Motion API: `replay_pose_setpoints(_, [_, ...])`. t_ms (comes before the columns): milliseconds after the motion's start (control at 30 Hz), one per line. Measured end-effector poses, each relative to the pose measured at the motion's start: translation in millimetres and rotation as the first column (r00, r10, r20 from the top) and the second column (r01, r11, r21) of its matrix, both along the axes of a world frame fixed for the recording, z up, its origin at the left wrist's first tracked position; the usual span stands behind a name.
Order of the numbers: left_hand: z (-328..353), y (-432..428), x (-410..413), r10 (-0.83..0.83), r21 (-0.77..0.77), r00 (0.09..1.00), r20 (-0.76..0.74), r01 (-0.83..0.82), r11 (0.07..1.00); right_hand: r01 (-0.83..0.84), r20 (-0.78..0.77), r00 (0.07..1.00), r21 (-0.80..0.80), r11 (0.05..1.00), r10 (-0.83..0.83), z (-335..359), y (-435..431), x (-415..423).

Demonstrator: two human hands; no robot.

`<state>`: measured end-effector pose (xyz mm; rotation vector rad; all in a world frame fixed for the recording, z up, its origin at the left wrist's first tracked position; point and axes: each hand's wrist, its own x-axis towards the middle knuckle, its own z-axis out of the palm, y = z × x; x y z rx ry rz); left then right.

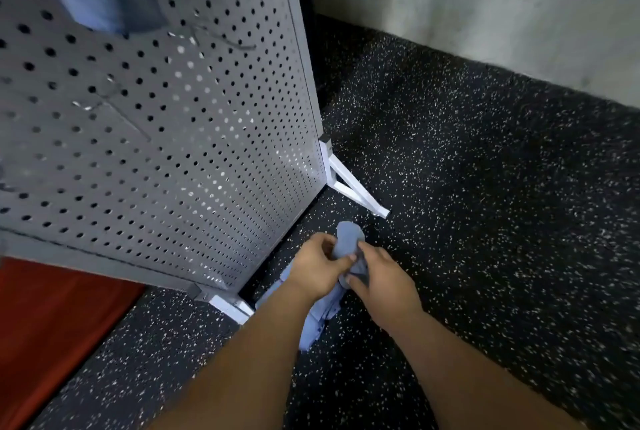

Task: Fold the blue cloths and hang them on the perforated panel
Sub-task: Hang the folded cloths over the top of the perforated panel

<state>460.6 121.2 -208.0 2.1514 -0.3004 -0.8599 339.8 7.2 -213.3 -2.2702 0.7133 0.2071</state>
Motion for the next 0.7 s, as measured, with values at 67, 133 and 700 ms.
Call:
replay_pose_setpoints(67, [18, 8, -9, 0.004, -0.048, 1.0, -0.027, -0.005, 0.999, 0.009, 0.019, 1.0, -0.021, 1.0, -0.009, 23, 1, -6])
replay_pose_setpoints(133, [37, 16, -17, 0.014, -0.093, 0.999, -0.036, -0.017, 0.995, 0.02, 0.061, 0.998, -0.027, 0.999, -0.018, 47, 3, -11])
replay_pose_setpoints(700, [246, 54, -76, 0.117, -0.194, 0.9, 0.421, -0.036, 0.98, -0.115, 0.283, 0.949, -0.095, 0.989, 0.138, 252, 4, -25])
